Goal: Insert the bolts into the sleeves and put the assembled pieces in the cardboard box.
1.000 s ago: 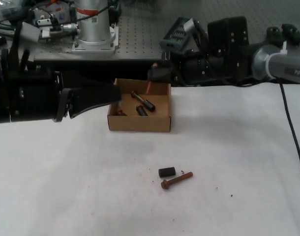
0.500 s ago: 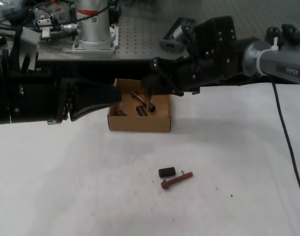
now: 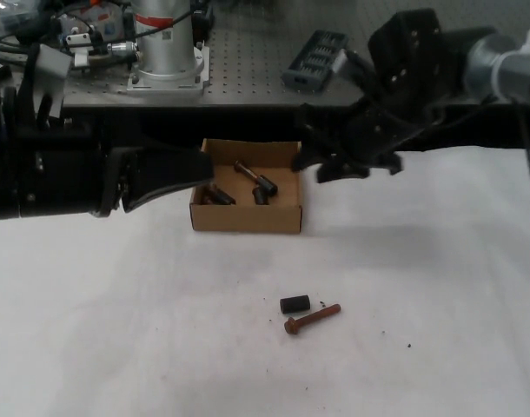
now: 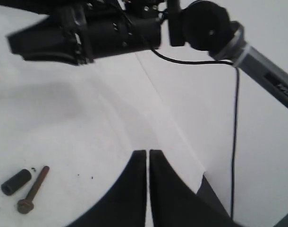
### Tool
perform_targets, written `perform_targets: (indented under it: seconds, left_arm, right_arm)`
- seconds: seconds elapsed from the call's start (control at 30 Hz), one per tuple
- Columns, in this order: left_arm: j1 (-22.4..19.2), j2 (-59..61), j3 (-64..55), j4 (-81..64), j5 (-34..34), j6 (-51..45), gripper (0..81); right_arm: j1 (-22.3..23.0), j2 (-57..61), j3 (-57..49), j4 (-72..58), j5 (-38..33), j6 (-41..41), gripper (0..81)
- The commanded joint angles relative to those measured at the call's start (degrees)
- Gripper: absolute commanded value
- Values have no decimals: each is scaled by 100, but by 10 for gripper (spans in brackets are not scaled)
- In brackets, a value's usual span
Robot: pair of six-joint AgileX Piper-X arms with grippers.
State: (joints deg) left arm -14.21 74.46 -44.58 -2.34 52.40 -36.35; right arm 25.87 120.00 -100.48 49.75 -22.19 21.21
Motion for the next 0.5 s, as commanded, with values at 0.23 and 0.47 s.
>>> perform_targets:
  seconds: [0.23,0.47]
  left_arm:
    - [4,-70,-39,-67,-326,32,20]
    - [23,-486,-39,-67,-1028,481,20]
  right_arm:
    - [360,-252,596,356,692,1209,334]
    - [884,-252,1045,409,1069,2395,334]
